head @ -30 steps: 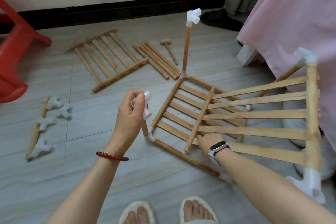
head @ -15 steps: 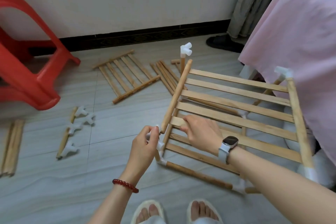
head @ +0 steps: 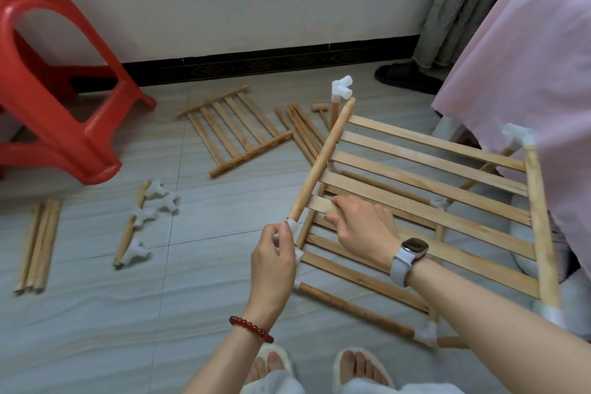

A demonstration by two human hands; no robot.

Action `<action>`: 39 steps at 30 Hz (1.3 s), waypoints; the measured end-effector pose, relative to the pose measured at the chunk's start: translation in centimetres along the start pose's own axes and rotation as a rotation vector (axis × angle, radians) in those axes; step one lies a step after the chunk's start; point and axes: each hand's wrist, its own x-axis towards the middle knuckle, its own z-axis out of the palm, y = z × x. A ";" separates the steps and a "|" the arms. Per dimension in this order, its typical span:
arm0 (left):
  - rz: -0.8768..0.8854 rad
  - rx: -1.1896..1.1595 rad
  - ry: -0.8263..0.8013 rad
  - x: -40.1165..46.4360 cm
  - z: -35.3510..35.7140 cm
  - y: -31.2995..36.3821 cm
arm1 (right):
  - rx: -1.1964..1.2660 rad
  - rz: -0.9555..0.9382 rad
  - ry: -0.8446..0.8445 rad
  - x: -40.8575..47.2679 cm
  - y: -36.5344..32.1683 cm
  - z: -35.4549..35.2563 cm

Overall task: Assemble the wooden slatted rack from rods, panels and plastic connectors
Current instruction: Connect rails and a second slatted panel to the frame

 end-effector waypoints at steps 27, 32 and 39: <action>-0.066 -0.158 0.241 -0.4 2.1 0.3 | 0.027 -0.124 0.099 -1.4 -0.4 1.2; 0.002 -0.085 -0.054 -0.8 0.0 0.2 | 0.054 -0.156 0.132 -2.0 0.5 0.5; 0.091 0.061 -0.044 0.5 -3.1 0.0 | 0.071 -0.416 0.061 -4.0 3.7 -1.0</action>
